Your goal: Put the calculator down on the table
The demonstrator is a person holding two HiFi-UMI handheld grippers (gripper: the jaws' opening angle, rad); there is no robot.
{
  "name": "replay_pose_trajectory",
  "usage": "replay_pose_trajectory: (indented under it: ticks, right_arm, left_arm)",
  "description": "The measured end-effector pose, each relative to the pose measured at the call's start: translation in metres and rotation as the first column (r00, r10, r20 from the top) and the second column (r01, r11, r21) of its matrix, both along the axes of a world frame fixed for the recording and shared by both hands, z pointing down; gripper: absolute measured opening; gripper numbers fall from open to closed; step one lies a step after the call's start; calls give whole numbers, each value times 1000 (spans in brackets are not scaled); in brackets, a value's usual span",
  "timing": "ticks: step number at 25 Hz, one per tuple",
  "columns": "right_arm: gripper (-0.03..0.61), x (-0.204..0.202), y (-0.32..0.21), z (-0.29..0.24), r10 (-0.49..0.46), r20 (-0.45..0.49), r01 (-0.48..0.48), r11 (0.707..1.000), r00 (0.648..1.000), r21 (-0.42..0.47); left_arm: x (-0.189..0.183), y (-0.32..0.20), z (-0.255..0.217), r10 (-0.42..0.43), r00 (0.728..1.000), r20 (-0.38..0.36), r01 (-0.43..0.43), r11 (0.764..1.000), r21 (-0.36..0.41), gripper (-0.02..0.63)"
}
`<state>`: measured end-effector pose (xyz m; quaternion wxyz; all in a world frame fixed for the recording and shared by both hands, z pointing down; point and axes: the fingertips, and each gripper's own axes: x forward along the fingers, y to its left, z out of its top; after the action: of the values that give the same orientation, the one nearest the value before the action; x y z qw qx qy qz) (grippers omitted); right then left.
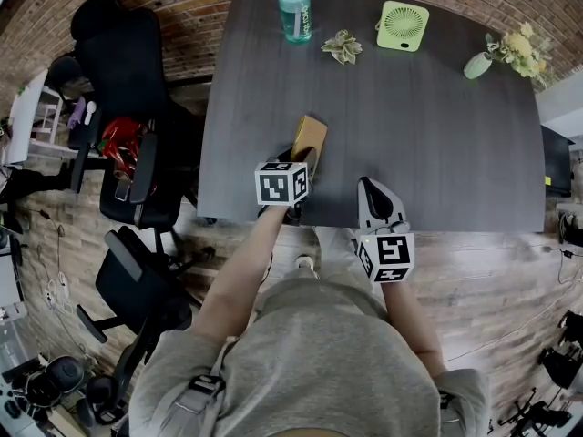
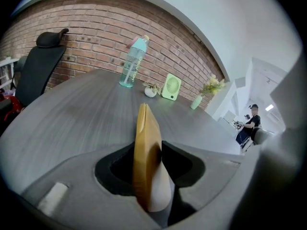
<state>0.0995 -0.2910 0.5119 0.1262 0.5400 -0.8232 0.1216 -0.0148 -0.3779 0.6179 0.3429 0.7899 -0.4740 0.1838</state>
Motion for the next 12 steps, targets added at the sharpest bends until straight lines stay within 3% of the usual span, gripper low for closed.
replay_pose_trajectory:
  ticks: [12]
  right_arm:
    - [3, 3, 1, 0, -3, -1, 3, 1000, 1000, 3]
  left_arm:
    - [-19, -4, 6, -48, 997, 53, 48, 999, 1, 210]
